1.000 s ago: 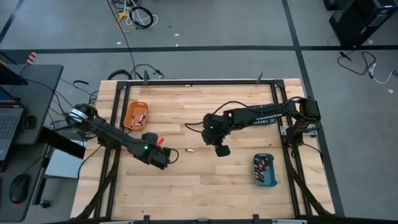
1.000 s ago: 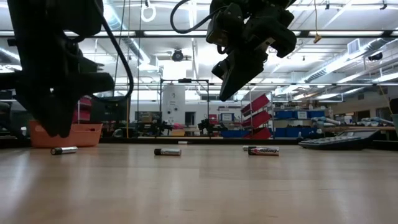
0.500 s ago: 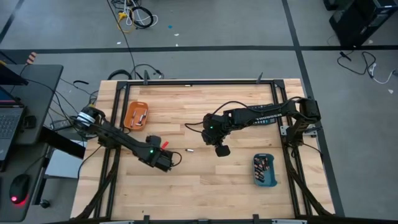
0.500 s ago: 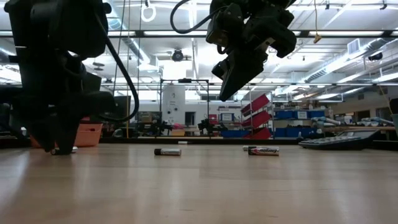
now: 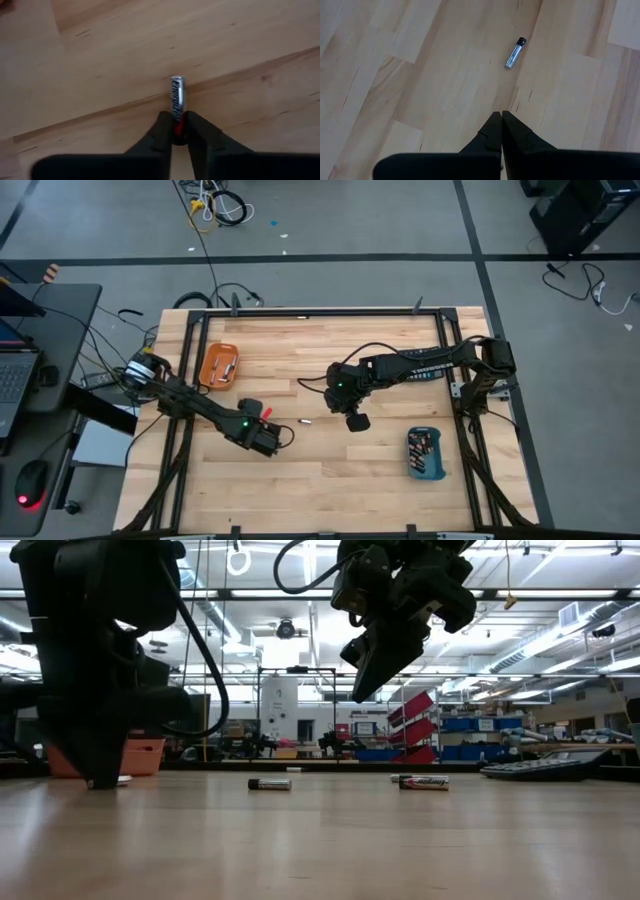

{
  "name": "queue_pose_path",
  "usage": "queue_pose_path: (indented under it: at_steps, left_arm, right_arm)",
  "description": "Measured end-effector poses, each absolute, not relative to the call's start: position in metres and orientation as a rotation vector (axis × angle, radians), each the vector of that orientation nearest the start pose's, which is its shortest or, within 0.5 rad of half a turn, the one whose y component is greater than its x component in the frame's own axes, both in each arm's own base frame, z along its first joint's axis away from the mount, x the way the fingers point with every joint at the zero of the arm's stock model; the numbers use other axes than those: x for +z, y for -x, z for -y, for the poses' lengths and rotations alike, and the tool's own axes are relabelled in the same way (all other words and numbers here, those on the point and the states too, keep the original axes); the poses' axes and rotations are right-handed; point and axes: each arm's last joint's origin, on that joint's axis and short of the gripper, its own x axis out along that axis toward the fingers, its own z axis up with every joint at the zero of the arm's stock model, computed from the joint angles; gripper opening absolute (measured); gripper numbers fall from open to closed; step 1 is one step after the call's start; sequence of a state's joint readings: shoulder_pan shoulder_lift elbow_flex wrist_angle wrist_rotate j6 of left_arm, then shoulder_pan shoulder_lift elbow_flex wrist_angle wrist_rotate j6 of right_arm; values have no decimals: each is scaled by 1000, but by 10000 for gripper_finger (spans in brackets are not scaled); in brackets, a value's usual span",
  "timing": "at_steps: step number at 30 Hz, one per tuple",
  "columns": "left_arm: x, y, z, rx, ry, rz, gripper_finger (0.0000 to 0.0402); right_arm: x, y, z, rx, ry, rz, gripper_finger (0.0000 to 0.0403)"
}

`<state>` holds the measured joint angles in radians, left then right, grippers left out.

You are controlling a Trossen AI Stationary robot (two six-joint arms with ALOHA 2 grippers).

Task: Sort batteries
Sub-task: Put the silver battery into the orange bin

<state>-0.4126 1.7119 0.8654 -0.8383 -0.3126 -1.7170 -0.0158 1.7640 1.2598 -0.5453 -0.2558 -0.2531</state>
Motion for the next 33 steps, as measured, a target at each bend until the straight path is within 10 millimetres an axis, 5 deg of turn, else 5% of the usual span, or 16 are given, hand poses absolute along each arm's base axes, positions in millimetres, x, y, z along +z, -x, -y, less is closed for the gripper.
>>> queue_pose_path:
  at_steps: [3, 11, 20, 23, 29, 33]
  left_arm:
    - [127, -235, 93, 1159, 759, -1098, 12]
    - [141, -242, 97, 1173, 723, -1150, 9]
    - [192, -250, 100, 1202, 563, -1241, 8]
    - [220, -240, 92, 1286, 435, -1264, 8]
    - [272, -215, 61, 1206, 435, -1038, 7]
    - [284, -188, 34, 1243, 476, -991, 7]
  right_arm:
    - [214, -362, -2, 347, 87, -1004, 0]
    - [214, -362, -2, 347, 88, -999, 0]
    - [214, -362, -2, 349, 91, -999, 0]
    - [214, -362, -2, 351, 94, -999, 0]
    - [214, -362, -2, 352, 94, -1008, 0]
    - [213, -361, -2, 353, 92, -1017, 0]
